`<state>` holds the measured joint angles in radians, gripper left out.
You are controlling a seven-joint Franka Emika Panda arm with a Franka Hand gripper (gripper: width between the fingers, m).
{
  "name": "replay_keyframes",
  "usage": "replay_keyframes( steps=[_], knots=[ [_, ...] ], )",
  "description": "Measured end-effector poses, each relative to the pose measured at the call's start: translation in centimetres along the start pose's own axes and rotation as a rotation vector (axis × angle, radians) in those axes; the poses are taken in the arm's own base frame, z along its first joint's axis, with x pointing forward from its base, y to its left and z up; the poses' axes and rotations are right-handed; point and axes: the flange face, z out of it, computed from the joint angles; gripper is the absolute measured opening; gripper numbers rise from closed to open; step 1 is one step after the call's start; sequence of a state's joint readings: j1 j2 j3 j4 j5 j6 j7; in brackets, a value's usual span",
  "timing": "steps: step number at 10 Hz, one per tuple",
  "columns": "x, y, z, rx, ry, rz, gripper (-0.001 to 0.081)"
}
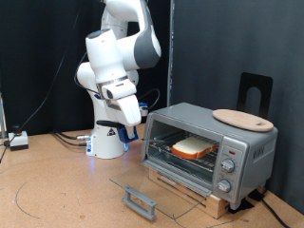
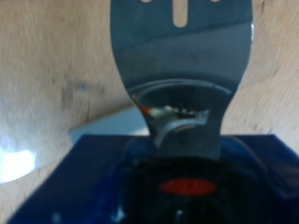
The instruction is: Make a piece of toast with the oven
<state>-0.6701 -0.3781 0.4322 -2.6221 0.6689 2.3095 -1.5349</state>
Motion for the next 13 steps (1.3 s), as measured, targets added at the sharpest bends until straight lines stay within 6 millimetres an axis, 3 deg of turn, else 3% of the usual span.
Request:
replay_keyframes(
  steps=[4,6,8,11,13],
  knots=[
    [0.5,-1.7,-4.8,0.089,0.089,-0.087,0.0397],
    [1.1,-3.2,-6.0,0.098,0.084,-0.09,0.0397],
    [1.5,-3.5,-5.6,0.124,0.106,-0.122,0.0397],
    [5.1,-6.8,-5.0,0.234,0.197,-0.308,0.0397],
    [6.9,-9.3,-4.5,0.3,0.181,-0.331,0.0397]
  ],
)
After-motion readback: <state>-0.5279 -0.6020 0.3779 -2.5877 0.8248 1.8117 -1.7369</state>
